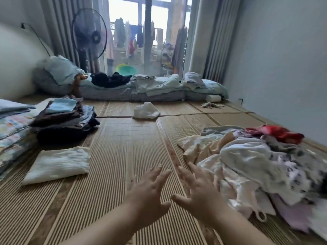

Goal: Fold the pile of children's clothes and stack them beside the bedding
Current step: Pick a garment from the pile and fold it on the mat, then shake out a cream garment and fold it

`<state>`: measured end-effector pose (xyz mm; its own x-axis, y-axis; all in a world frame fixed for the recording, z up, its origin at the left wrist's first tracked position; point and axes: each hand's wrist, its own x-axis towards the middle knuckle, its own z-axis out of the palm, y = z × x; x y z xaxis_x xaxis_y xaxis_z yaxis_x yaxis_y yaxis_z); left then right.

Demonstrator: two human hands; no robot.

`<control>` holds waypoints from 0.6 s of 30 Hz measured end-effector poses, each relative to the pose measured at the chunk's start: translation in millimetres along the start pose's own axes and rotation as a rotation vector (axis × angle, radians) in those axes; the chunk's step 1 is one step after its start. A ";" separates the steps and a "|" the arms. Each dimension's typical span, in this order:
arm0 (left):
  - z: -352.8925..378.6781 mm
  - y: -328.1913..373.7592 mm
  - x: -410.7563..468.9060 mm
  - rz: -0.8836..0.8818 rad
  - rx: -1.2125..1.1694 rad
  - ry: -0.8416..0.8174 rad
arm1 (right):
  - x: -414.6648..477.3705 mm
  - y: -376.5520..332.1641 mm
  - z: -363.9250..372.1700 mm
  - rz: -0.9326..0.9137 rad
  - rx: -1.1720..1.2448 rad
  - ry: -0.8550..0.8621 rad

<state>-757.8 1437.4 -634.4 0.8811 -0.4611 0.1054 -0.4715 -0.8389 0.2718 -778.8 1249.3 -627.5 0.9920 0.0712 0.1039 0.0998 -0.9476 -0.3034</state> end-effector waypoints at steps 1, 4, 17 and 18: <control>3.5 17.4 2.6 0.030 0.020 -0.029 | -9.9 18.3 -5.2 0.048 0.015 0.005; 12.8 57.9 15.0 0.130 0.095 -0.104 | -28.6 67.4 -16.6 0.194 0.034 0.010; 79.4 104.2 104.0 -0.090 0.067 -0.275 | -11.8 161.4 -11.7 0.467 0.087 0.151; 81.9 101.0 108.1 -0.120 0.072 -0.280 | -10.9 160.8 -11.9 0.461 0.104 0.166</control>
<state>-713.2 1279.2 -673.9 0.8908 -0.4107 -0.1941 -0.3748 -0.9059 0.1971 -774.5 1092.4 -666.2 0.9100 -0.4061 0.0830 -0.3307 -0.8321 -0.4453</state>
